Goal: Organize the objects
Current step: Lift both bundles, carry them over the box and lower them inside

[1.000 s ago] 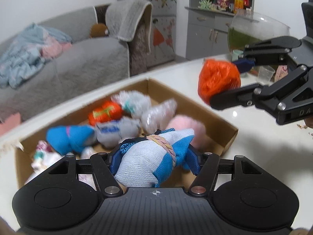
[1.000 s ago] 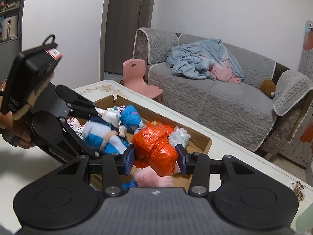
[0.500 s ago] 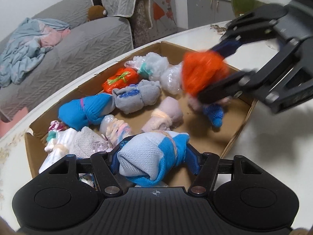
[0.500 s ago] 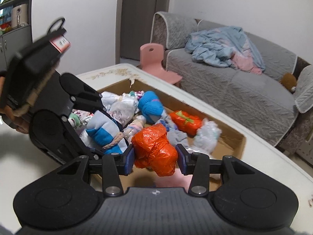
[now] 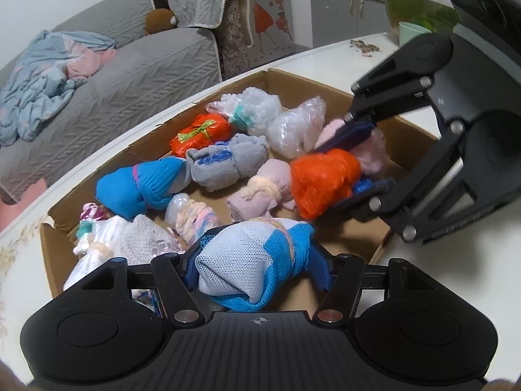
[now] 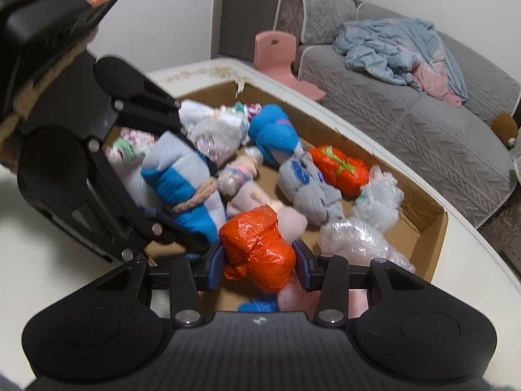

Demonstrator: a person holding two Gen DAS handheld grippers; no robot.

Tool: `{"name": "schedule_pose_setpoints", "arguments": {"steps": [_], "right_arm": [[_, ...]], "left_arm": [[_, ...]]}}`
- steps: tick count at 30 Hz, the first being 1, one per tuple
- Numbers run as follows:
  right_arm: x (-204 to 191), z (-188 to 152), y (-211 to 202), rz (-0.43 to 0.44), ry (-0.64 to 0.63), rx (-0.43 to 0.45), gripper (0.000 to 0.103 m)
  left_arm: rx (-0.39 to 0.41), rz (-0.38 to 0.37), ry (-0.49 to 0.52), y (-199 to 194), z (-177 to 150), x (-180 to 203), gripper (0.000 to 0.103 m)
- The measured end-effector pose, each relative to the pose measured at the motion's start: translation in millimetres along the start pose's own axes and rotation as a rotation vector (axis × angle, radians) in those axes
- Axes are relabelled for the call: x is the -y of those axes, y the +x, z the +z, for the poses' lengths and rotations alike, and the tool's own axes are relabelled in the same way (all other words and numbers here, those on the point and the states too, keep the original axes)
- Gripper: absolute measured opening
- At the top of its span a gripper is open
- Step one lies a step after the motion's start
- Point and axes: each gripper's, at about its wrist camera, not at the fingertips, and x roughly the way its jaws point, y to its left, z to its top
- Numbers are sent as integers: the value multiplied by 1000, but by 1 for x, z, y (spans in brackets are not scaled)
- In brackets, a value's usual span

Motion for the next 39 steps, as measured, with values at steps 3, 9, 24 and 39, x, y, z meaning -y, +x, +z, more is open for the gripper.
{"name": "schedule_pose_setpoints", "arguments": {"steps": [3,9,24,39], "right_arm": [[-1,-1,1,-13,-31,-33,41],[3,2,7,-31,-43,-71,41],[0,3,12,-35,-58,-106,46],[-1,7,10,-43,-27,-107,54]], "left_arm": [[5,-3,-27,3,3,1,68],[16,-4,-78,6,5,2,69],[0,31,-135,1,4,2,80],[30,47,-267,-17,7,-3,95]]}}
